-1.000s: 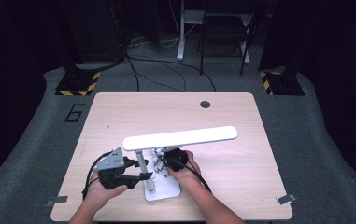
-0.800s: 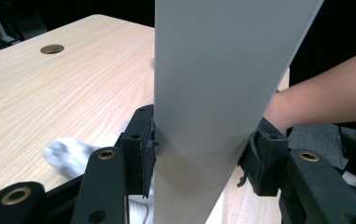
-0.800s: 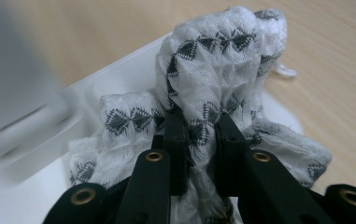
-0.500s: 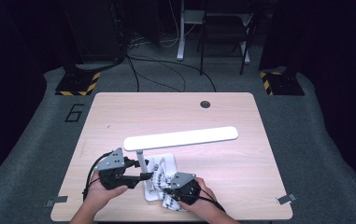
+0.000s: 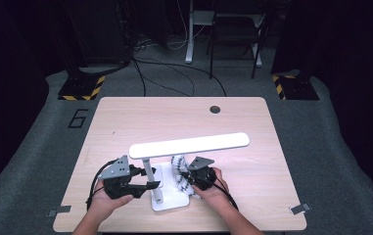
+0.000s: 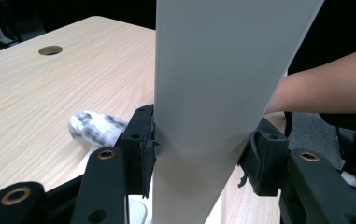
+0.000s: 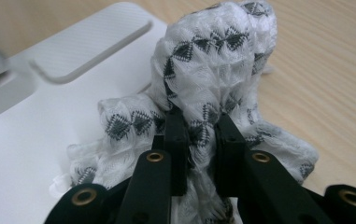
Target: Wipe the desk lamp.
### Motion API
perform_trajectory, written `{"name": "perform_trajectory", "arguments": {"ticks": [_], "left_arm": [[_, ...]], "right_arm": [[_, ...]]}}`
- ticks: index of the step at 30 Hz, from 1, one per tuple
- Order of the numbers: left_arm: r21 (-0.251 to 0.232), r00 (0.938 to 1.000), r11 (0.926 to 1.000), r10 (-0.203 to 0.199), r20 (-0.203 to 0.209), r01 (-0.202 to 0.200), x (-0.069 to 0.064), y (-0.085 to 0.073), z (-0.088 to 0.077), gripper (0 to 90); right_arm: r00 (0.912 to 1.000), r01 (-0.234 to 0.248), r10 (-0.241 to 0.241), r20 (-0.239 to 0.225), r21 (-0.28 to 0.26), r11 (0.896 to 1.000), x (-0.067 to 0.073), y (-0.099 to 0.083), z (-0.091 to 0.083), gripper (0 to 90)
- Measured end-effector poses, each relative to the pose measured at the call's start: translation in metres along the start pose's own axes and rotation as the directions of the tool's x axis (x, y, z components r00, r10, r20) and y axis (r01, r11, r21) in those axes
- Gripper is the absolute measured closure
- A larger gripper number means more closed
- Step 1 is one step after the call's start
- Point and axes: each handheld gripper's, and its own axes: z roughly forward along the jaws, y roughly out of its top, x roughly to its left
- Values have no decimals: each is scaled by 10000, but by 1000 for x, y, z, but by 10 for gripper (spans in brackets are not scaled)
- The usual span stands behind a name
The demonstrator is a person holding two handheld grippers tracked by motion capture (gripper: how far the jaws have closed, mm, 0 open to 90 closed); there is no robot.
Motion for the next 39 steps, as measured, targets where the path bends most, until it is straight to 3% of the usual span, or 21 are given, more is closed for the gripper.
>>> {"name": "perform_trajectory", "arguments": {"ticks": [2,5,8,10,13,15,16,18,22,25,28,31,33,35,39], "left_arm": [[-10,10000,10000,-10,33,10,-1,0,1,516],[-99,9996,9999,35,272,-32,-1,-1,2,516],[-124,9991,9999,102,412,-97,-3,0,3,515],[20,9982,9999,169,567,-171,-3,0,2,515],[15,9971,9996,286,701,-287,-4,0,3,515],[-11,9973,9996,300,677,-300,-6,0,3,515],[-13,9973,9996,290,681,-290,-6,0,3,516],[-26,9972,9996,289,686,-288,-6,0,3,515],[-23,9969,9995,309,718,-308,-6,0,3,516],[-27,9965,9994,349,765,-348,-5,0,3,516],[-1,9960,9993,363,815,-364,-4,0,3,516],[-9,9965,9995,328,774,-328,-4,0,2,516],[-8,9970,9997,253,736,-253,-3,0,2,516],[-28,9975,9999,152,690,-150,-4,0,2,516],[0,9976,9998,175,669,-176,-5,0,3,515]], "right_arm": [[9999,-134,134,-27,-167,9998,2,6,1,785],[9967,166,-205,-789,-502,9986,14,17,1,781],[9846,430,-557,-1656,-790,9959,31,26,4,780],[9702,724,-933,-2235,-1001,9923,40,30,7,780],[9557,1070,-1250,-2665,-814,9909,51,32,15,780],[9561,1310,-1409,-2570,-552,9898,54,30,22,780],[9541,1315,-1446,-2621,-672,9890,52,30,25,780],[9583,1094,-1236,-2578,-689,9916,49,31,28,781],[9710,1043,-1163,-2090,-673,9923,44,38,36,782],[9847,842,-921,-1479,-588,9947,38,45,44,782],[9944,301,-356,-993,-561,9980,28,52,53,781],[9944,-212,168,-1044,-409,9989,21,55,56,781],[9946,-42,0,-1035,-407,9992,23,54,55,785],[9920,447,-496,-1161,-449,9980,26,53,53,787],[9757,843,-938,-1979,-559,9949,40,42,40,790]]}}
